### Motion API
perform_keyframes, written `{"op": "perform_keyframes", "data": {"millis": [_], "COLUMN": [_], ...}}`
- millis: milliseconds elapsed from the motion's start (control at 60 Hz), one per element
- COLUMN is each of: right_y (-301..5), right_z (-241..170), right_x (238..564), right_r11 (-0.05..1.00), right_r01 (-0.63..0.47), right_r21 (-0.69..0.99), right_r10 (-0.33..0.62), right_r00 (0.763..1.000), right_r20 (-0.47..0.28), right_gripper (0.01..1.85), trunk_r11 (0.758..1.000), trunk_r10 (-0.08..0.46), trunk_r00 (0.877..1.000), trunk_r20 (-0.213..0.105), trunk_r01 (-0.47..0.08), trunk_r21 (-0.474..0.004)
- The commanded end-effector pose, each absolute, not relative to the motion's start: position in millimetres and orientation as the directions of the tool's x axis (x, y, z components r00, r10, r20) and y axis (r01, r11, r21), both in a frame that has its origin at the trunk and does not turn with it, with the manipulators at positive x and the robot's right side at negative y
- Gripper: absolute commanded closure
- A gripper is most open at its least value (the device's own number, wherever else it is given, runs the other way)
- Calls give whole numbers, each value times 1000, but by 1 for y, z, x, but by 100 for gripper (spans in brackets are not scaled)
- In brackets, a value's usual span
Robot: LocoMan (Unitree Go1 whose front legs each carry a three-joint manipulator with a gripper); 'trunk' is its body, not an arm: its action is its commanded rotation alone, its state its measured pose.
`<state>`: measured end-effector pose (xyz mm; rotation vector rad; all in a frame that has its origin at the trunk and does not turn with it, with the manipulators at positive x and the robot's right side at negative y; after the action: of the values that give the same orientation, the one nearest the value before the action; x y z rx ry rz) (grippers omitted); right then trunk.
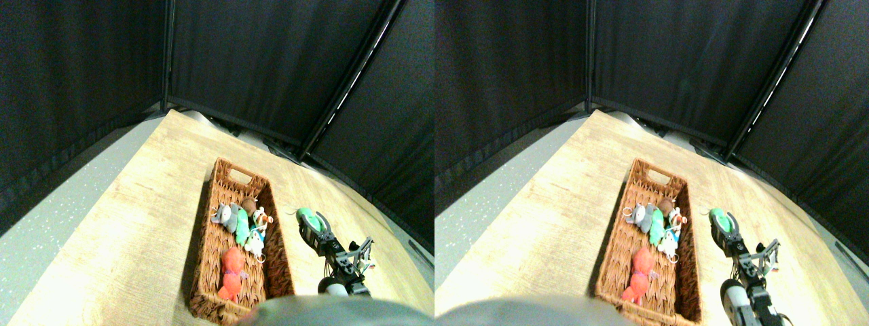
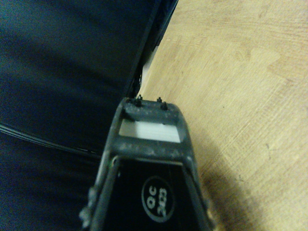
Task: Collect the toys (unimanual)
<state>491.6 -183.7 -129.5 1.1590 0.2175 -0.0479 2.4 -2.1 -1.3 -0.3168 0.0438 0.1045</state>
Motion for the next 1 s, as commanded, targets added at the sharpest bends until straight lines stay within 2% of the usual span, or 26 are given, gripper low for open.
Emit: {"op": "perform_keyframes", "data": {"millis": [17, 83, 183, 267, 450, 583, 700, 767, 1000], "right_y": [-174, -169, -160, -151, -131, -118, -111, -106, -94], "right_z": [-121, -120, -115, -113, -112, -119, -126, -130, -140], "right_x": [493, 495, 497, 497, 496, 499, 501, 500, 498], "right_r11": [414, 397, 434, 375, 386, 418, 406, 349, 330], "right_r01": [86, 65, 58, 74, 83, 53, 77, 109, 150], "right_r21": [906, 916, 899, 924, 919, 907, 911, 931, 932], "right_r10": [121, 150, 165, 178, 200, 263, 261, 284, 300], "right_r00": [981, 979, 976, 972, 965, 949, 945, 934, 920], "right_r20": [-148, -135, -142, -150, -171, -177, -196, -216, -254], "right_gripper": [176, 180, 180, 180, 179, 176, 172, 178, 180], "trunk_r11": [936, 933, 926, 921, 904, 893, 883, 880, 873], "trunk_r10": [112, 120, 133, 146, 175, 197, 210, 215, 220], "trunk_r00": [993, 992, 990, 988, 983, 979, 976, 975, 974], "trunk_r20": [-43, -43, -46, -46, -49, -53, -58, -60, -61], "trunk_r01": [-120, -127, -141, -153, -180, -201, -215, -220, -224], "trunk_r21": [-331, -337, -349, -358, -387, -403, -417, -421, -432]}}
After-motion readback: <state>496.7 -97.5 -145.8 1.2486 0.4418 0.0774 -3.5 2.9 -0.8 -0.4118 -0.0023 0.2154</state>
